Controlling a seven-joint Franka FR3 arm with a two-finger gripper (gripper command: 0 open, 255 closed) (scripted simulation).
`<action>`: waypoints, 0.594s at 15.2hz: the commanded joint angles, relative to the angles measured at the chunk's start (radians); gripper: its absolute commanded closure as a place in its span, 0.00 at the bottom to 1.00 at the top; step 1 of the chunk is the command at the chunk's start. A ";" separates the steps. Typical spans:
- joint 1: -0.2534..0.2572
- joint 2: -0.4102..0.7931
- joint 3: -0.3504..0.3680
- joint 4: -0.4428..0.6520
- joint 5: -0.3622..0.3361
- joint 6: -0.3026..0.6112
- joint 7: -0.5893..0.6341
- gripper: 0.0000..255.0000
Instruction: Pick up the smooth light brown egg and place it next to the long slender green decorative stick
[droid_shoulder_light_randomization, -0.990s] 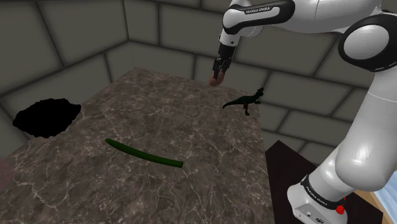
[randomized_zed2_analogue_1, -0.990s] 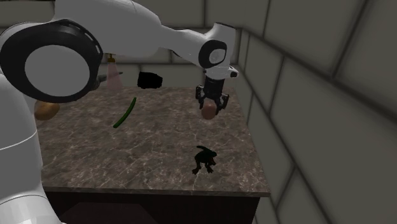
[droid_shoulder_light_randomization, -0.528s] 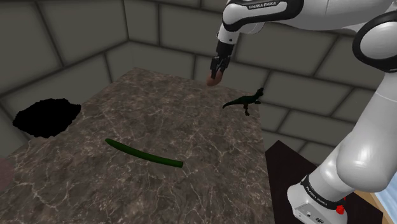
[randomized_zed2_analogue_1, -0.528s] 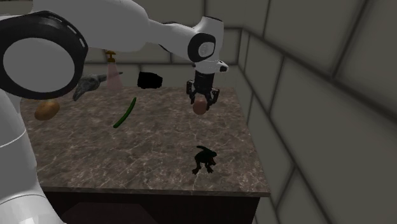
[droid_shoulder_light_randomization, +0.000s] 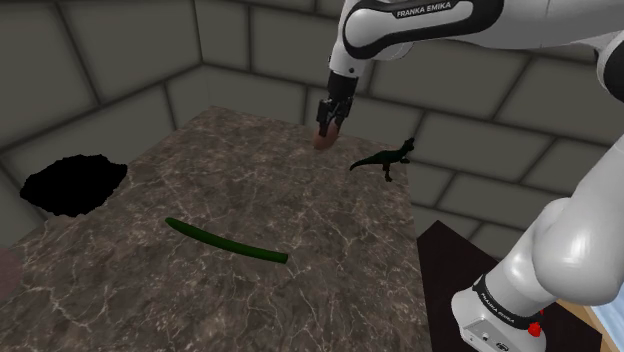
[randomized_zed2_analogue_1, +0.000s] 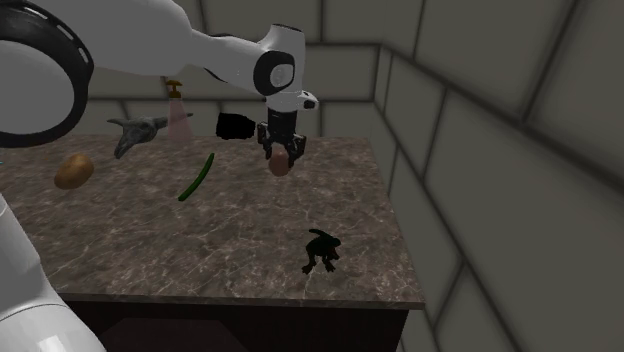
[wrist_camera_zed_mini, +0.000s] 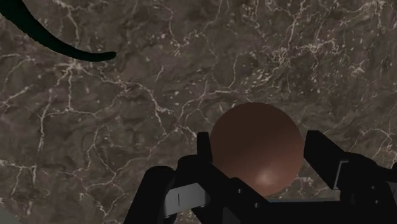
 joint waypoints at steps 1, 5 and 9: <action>0.023 -0.028 0.020 -0.036 0.000 0.015 0.043 1.00; 0.070 -0.063 0.065 -0.082 0.002 0.037 0.132 1.00; 0.124 -0.086 0.120 -0.112 0.004 0.058 0.238 1.00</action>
